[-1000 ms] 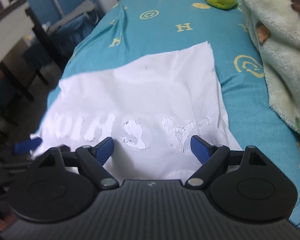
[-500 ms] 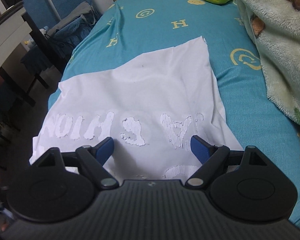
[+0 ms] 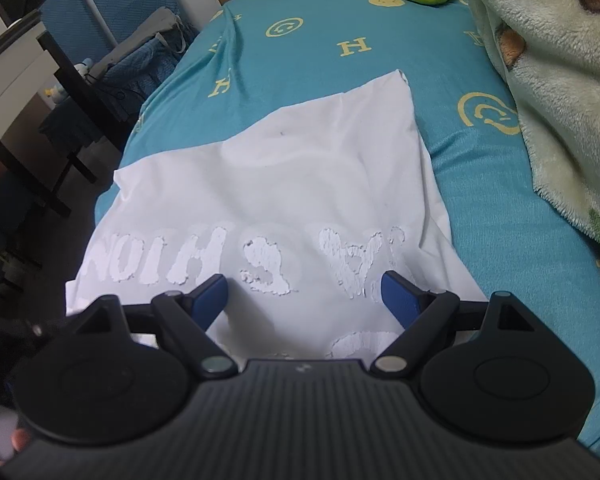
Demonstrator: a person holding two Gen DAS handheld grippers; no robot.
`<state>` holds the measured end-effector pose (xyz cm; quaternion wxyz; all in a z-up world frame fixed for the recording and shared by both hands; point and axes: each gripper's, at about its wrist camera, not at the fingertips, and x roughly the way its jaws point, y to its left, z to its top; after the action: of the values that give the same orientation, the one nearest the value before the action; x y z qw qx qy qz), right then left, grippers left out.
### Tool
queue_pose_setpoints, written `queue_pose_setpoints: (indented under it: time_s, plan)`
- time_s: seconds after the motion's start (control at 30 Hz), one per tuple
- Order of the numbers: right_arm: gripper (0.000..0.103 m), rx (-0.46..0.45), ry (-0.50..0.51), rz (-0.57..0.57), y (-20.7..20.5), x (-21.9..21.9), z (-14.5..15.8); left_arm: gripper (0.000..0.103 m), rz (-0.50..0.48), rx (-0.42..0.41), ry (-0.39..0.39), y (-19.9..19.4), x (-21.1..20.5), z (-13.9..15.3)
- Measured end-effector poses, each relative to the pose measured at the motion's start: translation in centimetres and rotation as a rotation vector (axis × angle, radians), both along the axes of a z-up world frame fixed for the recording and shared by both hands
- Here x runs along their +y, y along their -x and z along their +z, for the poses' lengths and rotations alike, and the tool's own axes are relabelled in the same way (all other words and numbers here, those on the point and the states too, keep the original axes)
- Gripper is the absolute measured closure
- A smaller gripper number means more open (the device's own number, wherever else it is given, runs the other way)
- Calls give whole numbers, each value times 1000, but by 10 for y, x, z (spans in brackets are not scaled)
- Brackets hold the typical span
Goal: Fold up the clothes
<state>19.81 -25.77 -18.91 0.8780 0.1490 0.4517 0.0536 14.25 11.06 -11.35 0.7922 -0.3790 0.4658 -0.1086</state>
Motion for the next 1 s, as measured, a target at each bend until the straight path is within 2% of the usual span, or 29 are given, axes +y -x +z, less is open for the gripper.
queue_pose_setpoints:
  time_s: [0.17, 0.23, 0.37, 0.5, 0.53, 0.63, 0.77, 0.83, 0.93, 1.0]
  plan:
    - [18, -2, -12, -8, 0, -2, 0, 11, 44, -93, 80, 6, 7, 10]
    - [18, -2, -25, -17, 0, -3, 0, 11, 44, -79, 81, 6, 6, 9]
    - [18, -1, -50, -33, 1, -6, 0, 18, 25, 48, 92, 0, 2, -10]
    - [18, -6, -76, -50, 2, -10, 1, 26, 80, 59, 110, -6, 8, -17]
    - [18, -7, -85, -57, 2, -11, 2, 32, 95, 62, 109, -7, 9, -18]
    - [17, -18, -160, -118, 6, -21, 7, 52, 132, 74, 103, -8, 13, -21]
    - [17, -57, -368, -194, 20, -34, 18, 67, 161, 62, 88, -5, 17, -20]
    - [17, -68, -479, -182, 27, -31, 19, 68, 162, 44, 73, -3, 15, -17]
    - [16, -2, -608, -126, 27, -11, 10, 69, 159, 21, 65, 1, 14, -12]
    - [16, 61, -646, -87, 26, 7, -2, 71, 157, 10, 90, 5, 16, -10]
